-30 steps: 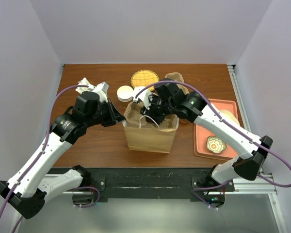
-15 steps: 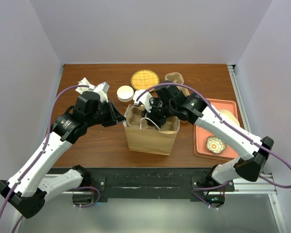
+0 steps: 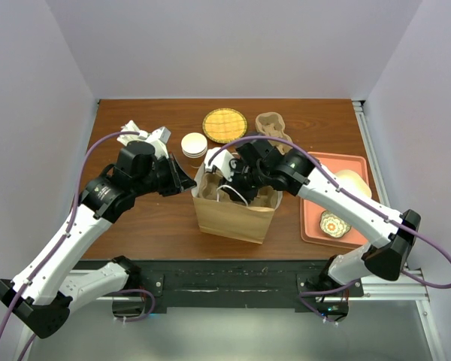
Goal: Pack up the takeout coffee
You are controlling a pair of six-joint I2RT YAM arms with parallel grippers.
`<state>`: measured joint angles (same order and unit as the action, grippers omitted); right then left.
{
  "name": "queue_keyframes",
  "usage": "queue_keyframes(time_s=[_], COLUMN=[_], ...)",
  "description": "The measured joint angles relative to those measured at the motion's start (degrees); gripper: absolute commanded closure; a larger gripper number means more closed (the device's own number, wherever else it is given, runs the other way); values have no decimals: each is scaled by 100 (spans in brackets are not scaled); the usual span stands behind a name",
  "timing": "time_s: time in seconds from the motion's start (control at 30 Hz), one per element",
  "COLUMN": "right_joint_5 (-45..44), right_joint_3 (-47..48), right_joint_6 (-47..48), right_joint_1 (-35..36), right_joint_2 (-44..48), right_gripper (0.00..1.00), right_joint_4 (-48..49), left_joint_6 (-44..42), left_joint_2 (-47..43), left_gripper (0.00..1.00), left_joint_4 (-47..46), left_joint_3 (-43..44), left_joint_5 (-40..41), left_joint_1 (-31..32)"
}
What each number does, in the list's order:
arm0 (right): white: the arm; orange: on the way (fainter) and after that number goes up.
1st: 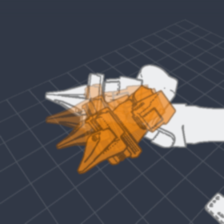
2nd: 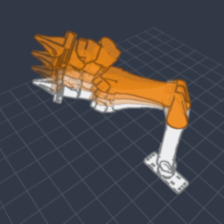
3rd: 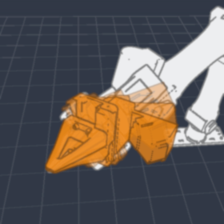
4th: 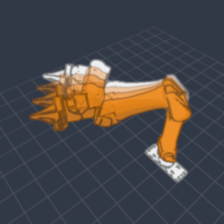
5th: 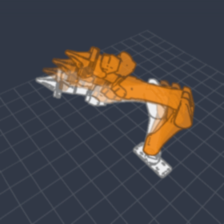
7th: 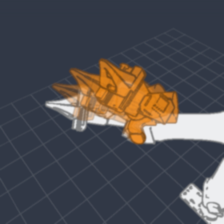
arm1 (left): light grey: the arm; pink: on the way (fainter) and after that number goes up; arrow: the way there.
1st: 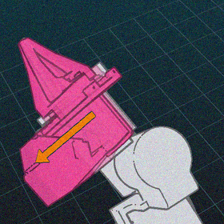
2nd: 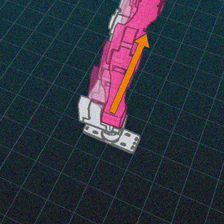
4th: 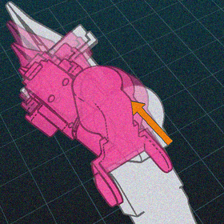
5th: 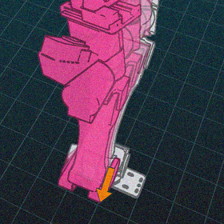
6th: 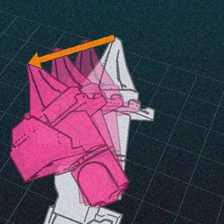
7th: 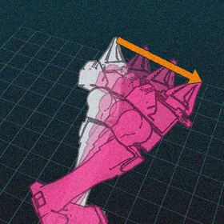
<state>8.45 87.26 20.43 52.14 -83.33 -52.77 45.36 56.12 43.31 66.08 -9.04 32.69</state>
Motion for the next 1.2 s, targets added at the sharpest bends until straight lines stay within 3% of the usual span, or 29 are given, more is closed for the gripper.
queue_keyframes(time_s=[0.6,0.77,0.83,0.87,1.0,1.07,1.1,1.2], right_joint_5=[-291,-214,-164,-151,-153,-153,-164,-199], right_joint_3=[-433,-715,-876,-942,-1091,-1069,-999,-557], right_joint_6=[-295,-503,-590,-625,-732,-780,-780,-831], right_joint_1=[37,37,37,37,37,37,37,37], right_joint_2=[-212,-214,-212,-212,-210,-210,-212,-216], right_gripper=[80,79,73,59,29,21,12,7], right_joint_4=[157,577,769,852,1040,1023,957,748], left_joint_6=[15,111,177,203,260,275,306,326], left_joint_2=[-127,-247,-315,-339,-387,-393,-396,-396], left_gripper=[100,100,100,100,100,100,100,100], left_joint_4=[-4,17,46,66,138,190,227,345], left_joint_3=[-7,-72,-140,-157,-197,-195,-195,-155], left_joint_5=[-70,-31,11,31,81,136,179,326], left_joint_1=[2,2,2,0,0,0,2,0])
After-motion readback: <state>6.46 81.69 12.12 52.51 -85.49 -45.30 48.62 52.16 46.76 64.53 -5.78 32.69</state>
